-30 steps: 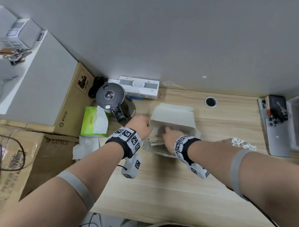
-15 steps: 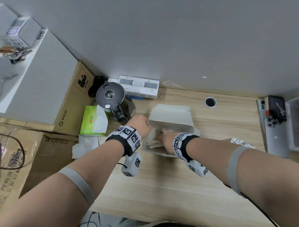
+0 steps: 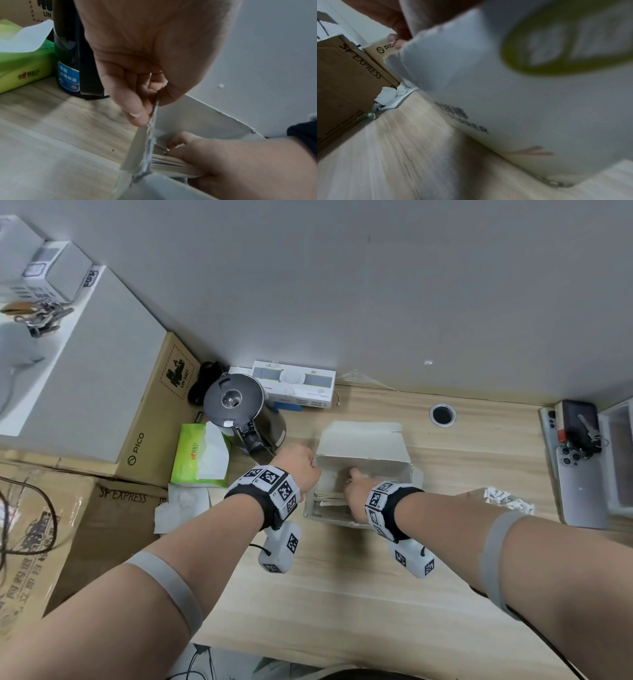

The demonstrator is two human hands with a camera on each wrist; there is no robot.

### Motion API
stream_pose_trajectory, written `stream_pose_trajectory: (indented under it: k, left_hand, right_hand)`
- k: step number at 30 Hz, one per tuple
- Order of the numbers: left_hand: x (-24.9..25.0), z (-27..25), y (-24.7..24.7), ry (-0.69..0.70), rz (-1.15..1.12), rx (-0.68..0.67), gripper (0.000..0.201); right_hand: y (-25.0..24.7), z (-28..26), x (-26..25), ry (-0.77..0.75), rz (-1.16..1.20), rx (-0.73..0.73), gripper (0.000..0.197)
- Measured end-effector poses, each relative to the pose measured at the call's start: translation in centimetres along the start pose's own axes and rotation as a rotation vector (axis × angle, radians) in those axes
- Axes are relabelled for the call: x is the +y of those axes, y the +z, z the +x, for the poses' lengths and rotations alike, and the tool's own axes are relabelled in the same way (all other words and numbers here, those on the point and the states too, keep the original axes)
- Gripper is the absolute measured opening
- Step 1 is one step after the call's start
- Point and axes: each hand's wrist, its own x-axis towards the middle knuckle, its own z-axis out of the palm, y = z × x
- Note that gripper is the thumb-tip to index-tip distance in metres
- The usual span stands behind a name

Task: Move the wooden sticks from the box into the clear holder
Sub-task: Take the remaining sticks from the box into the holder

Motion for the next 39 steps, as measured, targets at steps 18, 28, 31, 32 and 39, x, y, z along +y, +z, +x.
stream_pose_trajectory:
  k: [18,28,31,32,39]
  left_hand:
    - [0.3,-0.9,1.1,-0.105,-0.182,-0.004,0.023]
    - [0.4,-0.9,1.1,-0.107,-0.209,-0.008,0.024]
    - [0.4,-0.9,1.1,-0.108,-0.203,-0.010,0.025]
    - [0.4,-0.9,1.1,-0.106,-0.202,-0.011,0.025]
    - [0.5,-1.1,1.1,-0.093,-0.185,-0.018,0.023]
  right_hand:
    - [1.3,-0.5,1.6,-0.032,0.250,0.137,0.028]
    - [2.2,-0.5,2.6,-0.111,0.325,0.141,0.020]
    - [2.2,-0.4,2.4,-0.123,0.343,0.119,0.015]
    - [2.3,-0.3,2.4,-0.130,0.342,0.102,0.015]
    - [3.2,-0.2,1.7,-0.131,0.373,-0.028,0.012]
